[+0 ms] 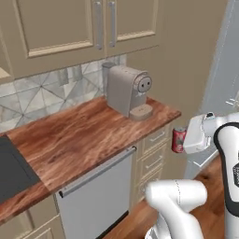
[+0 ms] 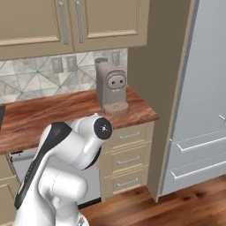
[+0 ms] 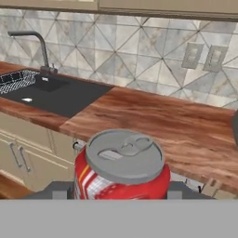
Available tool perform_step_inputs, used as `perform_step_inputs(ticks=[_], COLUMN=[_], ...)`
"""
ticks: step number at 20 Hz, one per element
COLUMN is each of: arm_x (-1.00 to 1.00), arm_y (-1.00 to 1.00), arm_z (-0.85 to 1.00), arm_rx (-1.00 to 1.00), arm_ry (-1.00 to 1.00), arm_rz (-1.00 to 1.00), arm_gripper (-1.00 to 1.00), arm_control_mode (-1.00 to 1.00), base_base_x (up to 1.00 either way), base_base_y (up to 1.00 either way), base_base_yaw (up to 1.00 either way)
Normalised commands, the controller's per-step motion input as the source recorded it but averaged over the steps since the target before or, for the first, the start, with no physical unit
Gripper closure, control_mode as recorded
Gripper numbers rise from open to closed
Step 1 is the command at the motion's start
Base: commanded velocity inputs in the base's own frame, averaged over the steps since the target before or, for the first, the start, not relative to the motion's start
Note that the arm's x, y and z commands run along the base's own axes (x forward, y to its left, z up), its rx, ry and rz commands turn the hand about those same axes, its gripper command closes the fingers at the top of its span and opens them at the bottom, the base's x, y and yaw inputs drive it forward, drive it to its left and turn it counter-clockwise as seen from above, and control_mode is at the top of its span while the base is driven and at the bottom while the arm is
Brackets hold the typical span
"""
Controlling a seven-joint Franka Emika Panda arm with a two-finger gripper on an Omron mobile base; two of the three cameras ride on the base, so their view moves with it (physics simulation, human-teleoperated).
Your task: Four empty soda cans are scattered around the kitchen. Gather all the cans and cluster them next to the stove for recycling.
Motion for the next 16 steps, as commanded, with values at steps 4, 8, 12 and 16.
perform_step_inputs(ticks=[4, 8, 12, 16], arm_x=[0.00, 0.00, 0.00, 0.00], arm_y=[0.00, 0.00, 0.00, 0.00], arm_z=[0.00, 0.00, 0.00, 0.00], arm_rx=[0.00, 0.00, 0.00, 0.00], arm_ry=[0.00, 0.00, 0.00, 0.00], arm_rz=[0.00, 0.00, 0.00, 0.00], arm_gripper=[1.00, 1.00, 1.00, 1.00], arm_control_mode=[1.00, 1.00, 1.00, 1.00], base_base_x=[-0.05, -0.08, -0.06, -0.02], base_base_y=[0.16, 0.22, 0.30, 0.33], base_base_yaw=[0.46, 0.44, 0.43, 0.40])
